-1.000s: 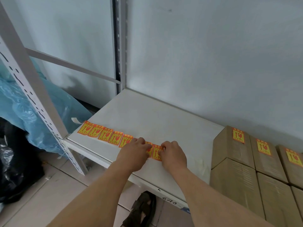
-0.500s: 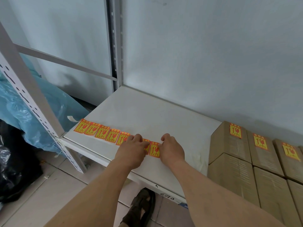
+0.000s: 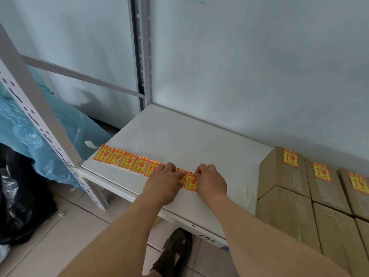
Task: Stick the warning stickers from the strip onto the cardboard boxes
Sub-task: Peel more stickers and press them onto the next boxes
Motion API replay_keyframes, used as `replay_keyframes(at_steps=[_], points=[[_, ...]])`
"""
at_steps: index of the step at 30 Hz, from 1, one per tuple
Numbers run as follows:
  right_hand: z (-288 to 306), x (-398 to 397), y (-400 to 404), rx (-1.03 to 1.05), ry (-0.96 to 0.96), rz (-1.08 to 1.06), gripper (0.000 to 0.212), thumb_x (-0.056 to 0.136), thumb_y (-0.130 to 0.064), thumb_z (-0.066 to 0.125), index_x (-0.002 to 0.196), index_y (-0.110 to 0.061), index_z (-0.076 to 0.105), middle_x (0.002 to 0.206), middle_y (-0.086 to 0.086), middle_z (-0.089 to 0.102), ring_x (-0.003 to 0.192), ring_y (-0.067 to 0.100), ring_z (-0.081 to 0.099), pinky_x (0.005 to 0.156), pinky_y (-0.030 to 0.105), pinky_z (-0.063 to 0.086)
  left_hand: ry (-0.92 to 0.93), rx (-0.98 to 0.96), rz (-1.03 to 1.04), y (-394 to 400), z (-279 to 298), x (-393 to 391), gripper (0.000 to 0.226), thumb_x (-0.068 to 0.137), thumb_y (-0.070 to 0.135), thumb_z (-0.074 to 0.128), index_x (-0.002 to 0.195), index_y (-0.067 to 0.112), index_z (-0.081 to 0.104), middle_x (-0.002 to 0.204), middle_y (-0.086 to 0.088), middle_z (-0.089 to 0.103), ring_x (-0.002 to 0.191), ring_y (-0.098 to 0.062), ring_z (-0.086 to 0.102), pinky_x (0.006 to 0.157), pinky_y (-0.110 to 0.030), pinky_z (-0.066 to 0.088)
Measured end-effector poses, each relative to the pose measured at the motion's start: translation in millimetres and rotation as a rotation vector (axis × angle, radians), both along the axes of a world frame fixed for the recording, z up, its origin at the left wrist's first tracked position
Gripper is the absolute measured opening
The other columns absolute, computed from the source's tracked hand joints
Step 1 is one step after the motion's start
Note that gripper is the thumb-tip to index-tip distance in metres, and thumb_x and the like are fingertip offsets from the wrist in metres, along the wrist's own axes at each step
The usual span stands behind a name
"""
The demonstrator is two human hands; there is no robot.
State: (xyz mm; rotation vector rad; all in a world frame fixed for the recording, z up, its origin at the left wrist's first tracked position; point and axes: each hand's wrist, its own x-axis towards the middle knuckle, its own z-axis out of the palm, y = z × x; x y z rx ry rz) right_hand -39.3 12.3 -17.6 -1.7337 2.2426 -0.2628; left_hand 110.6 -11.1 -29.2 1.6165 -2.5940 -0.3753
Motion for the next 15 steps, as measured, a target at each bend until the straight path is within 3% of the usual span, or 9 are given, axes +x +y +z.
replay_keyframes(at_steps=[6,15], points=[[1.1,0.1,5.9,-0.033,-0.011,0.035,0.016,0.095,-0.021,0.049,0.11,-0.016,0.051,0.109,0.007,0.051,0.083,0.022,0.047,0.068,0.031,0.037,0.012,0.028,0.009,-0.5,3.7,-0.8,0.046,0.096,0.039,0.051,0.141,0.033,0.042,0.135,0.001,0.043,0.123,-0.021,0.038,0.102,-0.037,0.036],[-2.9,-4.9,6.5,-0.089,0.014,0.084,0.019,0.098,-0.022,0.045,0.115,-0.02,0.053,0.11,0.005,0.055,0.09,0.025,0.057,0.069,0.032,0.043,0.028,0.043,0.026,0.6,2.9,-2.3,0.047,0.097,0.039,0.049,0.143,0.035,0.037,0.135,0.0,0.042,0.123,-0.022,0.037,0.103,-0.038,0.035]])
